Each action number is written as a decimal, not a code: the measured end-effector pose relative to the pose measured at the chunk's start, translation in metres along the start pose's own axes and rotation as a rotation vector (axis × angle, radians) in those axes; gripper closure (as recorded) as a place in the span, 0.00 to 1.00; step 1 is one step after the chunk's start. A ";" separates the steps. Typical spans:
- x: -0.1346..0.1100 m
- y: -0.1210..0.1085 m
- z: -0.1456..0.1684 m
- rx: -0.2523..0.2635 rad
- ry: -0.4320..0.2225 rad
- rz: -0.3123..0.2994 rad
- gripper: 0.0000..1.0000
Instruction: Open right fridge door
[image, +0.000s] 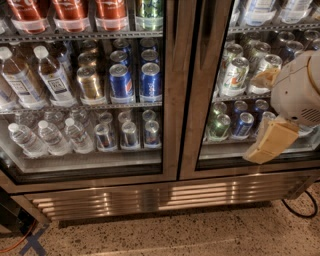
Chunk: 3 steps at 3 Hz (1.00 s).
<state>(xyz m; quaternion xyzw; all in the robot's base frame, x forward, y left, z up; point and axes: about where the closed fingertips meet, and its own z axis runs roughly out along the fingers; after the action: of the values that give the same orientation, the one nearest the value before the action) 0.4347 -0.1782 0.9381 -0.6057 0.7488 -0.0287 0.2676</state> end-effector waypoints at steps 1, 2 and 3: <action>-0.004 0.000 0.000 0.002 -0.013 0.003 0.00; -0.004 0.000 0.000 0.002 -0.013 0.003 0.00; -0.014 -0.012 -0.005 0.066 -0.093 -0.005 0.00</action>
Offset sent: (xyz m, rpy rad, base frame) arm 0.0009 0.0043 0.0018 0.0167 -0.0054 0.0023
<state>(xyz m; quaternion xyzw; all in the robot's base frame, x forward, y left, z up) 0.4445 -0.1697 0.9521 -0.5993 0.7326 -0.0262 0.3218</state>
